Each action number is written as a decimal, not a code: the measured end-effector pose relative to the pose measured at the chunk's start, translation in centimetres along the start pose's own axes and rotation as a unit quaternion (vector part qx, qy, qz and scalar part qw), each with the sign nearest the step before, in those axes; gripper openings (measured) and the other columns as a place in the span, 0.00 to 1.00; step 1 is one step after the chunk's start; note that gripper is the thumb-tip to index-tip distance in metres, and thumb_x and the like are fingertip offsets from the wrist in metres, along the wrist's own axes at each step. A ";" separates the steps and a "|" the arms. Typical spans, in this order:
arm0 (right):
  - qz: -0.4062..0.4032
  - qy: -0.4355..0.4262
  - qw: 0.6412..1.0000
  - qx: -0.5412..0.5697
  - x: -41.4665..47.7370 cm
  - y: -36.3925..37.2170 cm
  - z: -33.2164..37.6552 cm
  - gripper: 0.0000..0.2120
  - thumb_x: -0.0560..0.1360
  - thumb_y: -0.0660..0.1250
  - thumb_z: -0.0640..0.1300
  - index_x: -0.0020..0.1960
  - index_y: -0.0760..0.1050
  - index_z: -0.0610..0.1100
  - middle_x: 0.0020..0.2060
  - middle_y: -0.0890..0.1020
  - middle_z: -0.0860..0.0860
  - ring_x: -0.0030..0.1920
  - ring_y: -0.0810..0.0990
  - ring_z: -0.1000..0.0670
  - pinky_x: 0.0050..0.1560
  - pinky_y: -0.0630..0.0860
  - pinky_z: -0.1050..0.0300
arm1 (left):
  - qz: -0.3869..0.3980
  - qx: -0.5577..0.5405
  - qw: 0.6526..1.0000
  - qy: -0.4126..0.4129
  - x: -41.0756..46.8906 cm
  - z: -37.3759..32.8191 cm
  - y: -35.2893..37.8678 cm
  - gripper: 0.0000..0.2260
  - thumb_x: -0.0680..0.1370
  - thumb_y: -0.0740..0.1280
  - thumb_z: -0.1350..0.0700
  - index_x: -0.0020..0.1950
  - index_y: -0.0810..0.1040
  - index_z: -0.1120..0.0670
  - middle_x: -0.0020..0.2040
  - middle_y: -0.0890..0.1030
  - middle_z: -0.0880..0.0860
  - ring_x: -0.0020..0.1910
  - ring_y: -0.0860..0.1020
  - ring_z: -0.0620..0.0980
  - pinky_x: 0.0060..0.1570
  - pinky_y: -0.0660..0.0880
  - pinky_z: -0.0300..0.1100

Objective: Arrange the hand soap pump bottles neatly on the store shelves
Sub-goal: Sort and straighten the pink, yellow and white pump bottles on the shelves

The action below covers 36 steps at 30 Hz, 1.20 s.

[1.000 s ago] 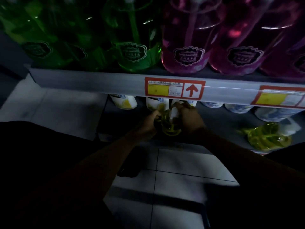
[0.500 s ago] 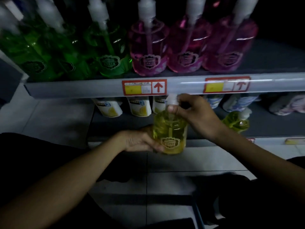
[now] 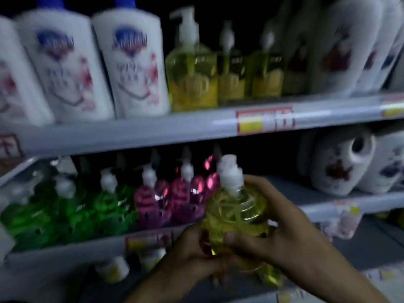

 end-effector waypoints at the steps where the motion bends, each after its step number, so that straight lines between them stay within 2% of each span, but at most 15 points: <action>1: -0.037 -0.046 0.998 0.000 0.7 -1.9 2.1 0.34 0.59 0.79 0.56 0.62 0.69 0.63 0.51 0.83 0.60 0.50 0.83 0.59 0.52 0.81 0.50 | 0.008 0.031 0.999 0.025 0.9 -2.7 0.1 0.20 0.67 0.78 0.52 0.56 0.79 0.54 0.36 0.84 0.50 0.33 0.81 0.43 0.32 0.75 0.36; 3: -0.097 -0.110 0.988 0.039 2.4 -5.4 5.4 0.33 0.58 0.79 0.56 0.60 0.70 0.62 0.52 0.83 0.57 0.51 0.83 0.56 0.51 0.81 0.47 | -0.045 0.197 0.972 0.118 2.2 -9.3 -0.7 0.14 0.71 0.74 0.49 0.55 0.79 0.48 0.39 0.85 0.45 0.35 0.81 0.38 0.35 0.75 0.32; 4: -0.123 -0.138 0.982 0.042 3.3 -6.9 7.0 0.32 0.59 0.79 0.55 0.60 0.70 0.61 0.52 0.83 0.57 0.51 0.83 0.56 0.51 0.82 0.48 | -0.102 0.317 0.925 0.183 2.6 -12.8 -1.5 0.13 0.73 0.71 0.45 0.56 0.79 0.45 0.43 0.84 0.43 0.37 0.81 0.37 0.37 0.75 0.32; 6: -0.165 -0.183 0.969 0.014 5.6 -9.4 9.4 0.33 0.61 0.80 0.53 0.62 0.69 0.57 0.53 0.82 0.59 0.52 0.82 0.59 0.52 0.81 0.53 | -0.242 0.471 0.796 0.293 2.8 -19.0 -3.2 0.14 0.77 0.65 0.46 0.62 0.77 0.45 0.52 0.81 0.43 0.39 0.78 0.38 0.39 0.72 0.31; 7: -0.180 -0.196 0.964 0.007 6.9 -10.2 10.1 0.34 0.62 0.80 0.51 0.63 0.68 0.55 0.53 0.81 0.59 0.53 0.82 0.58 0.53 0.81 0.53 | -0.297 0.505 0.746 0.317 3.0 -21.2 -4.0 0.15 0.78 0.64 0.49 0.64 0.75 0.48 0.54 0.78 0.46 0.40 0.77 0.41 0.41 0.72 0.33; 8: -0.189 -0.203 0.961 0.007 8.2 -10.9 10.5 0.34 0.63 0.79 0.50 0.64 0.68 0.54 0.54 0.80 0.59 0.54 0.82 0.57 0.54 0.81 0.51 | -0.329 0.525 0.714 0.326 3.4 -23.0 -4.4 0.16 0.79 0.63 0.52 0.66 0.73 0.50 0.57 0.75 0.50 0.43 0.76 0.46 0.43 0.72 0.37; 11: -0.180 -0.208 0.961 -0.010 12.1 -11.4 10.4 0.34 0.65 0.79 0.49 0.66 0.66 0.53 0.56 0.80 0.56 0.54 0.82 0.53 0.53 0.81 0.46 | -0.341 0.609 0.664 0.267 6.2 -24.9 -4.9 0.20 0.79 0.61 0.53 0.71 0.67 0.48 0.65 0.67 0.57 0.50 0.76 0.59 0.47 0.73 0.48; 13: -0.157 -0.204 0.966 -0.012 14.0 -11.1 9.8 0.34 0.65 0.78 0.49 0.66 0.66 0.55 0.57 0.80 0.55 0.53 0.82 0.51 0.51 0.82 0.45 | -0.332 0.638 0.661 0.216 7.5 -25.0 -5.3 0.19 0.80 0.59 0.51 0.72 0.67 0.48 0.68 0.66 0.59 0.54 0.76 0.62 0.50 0.75 0.52; 16: -0.129 -0.191 0.973 -0.003 15.8 -10.7 8.9 0.33 0.65 0.78 0.49 0.66 0.66 0.56 0.59 0.78 0.53 0.55 0.82 0.48 0.50 0.82 0.44 | -0.327 0.647 0.664 0.183 7.8 -25.1 -5.7 0.16 0.80 0.60 0.49 0.67 0.72 0.50 0.61 0.76 0.59 0.55 0.77 0.60 0.50 0.75 0.49; 22: -0.096 -0.118 0.987 0.041 16.9 -10.1 6.3 0.37 0.62 0.75 0.52 0.68 0.65 0.54 0.55 0.73 0.61 0.56 0.80 0.47 0.52 0.82 0.48 | -0.306 0.640 0.676 0.200 7.5 -24.2 -5.9 0.18 0.80 0.61 0.48 0.70 0.70 0.48 0.62 0.76 0.59 0.58 0.76 0.59 0.53 0.73 0.47; 28: -0.062 -0.053 0.996 -0.025 17.5 -10.1 5.5 0.40 0.65 0.69 0.60 0.73 0.58 0.56 0.58 0.71 0.54 0.55 0.77 0.51 0.52 0.78 0.54 | -0.317 0.647 0.660 0.211 7.8 -24.0 -5.8 0.18 0.80 0.60 0.48 0.71 0.70 0.49 0.61 0.76 0.60 0.57 0.77 0.60 0.52 0.74 0.48; 30: -0.025 -0.038 0.998 -0.036 17.6 -9.8 5.4 0.37 0.70 0.67 0.58 0.74 0.56 0.57 0.61 0.69 0.54 0.56 0.75 0.50 0.51 0.76 0.56 | -0.320 0.647 0.660 0.211 8.0 -24.0 -6.0 0.18 0.80 0.60 0.49 0.71 0.69 0.49 0.60 0.76 0.61 0.56 0.77 0.61 0.52 0.74 0.49; 32: 0.005 -0.023 0.999 -0.028 17.7 -10.2 5.4 0.28 0.77 0.62 0.55 0.74 0.57 0.57 0.64 0.69 0.54 0.61 0.72 0.50 0.57 0.73 0.52 | -0.322 0.647 0.660 0.206 7.9 -24.0 -6.0 0.19 0.80 0.60 0.49 0.71 0.69 0.48 0.60 0.75 0.60 0.56 0.76 0.61 0.52 0.74 0.50; 34: -0.046 -0.050 0.998 -0.019 18.2 -12.5 5.7 0.21 0.80 0.59 0.54 0.72 0.65 0.54 0.67 0.73 0.51 0.64 0.73 0.49 0.62 0.73 0.45 | -0.331 0.649 0.655 0.200 7.5 -24.1 -5.8 0.19 0.80 0.60 0.49 0.71 0.68 0.48 0.61 0.74 0.59 0.55 0.77 0.61 0.49 0.74 0.49; 36: -0.216 -0.101 0.971 -0.034 18.4 -17.1 6.2 0.15 0.79 0.59 0.49 0.65 0.73 0.50 0.60 0.78 0.48 0.58 0.78 0.47 0.58 0.76 0.39 | -0.348 0.663 0.627 0.214 6.6 -24.3 -4.8 0.18 0.80 0.61 0.50 0.70 0.69 0.49 0.61 0.71 0.59 0.49 0.78 0.61 0.43 0.73 0.48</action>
Point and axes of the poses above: each hand's wrist, its own x-axis towards the middle knuckle, its own y-axis out of the palm, z = x × y, the point moved 8 cm from there along x, towards the middle knuckle
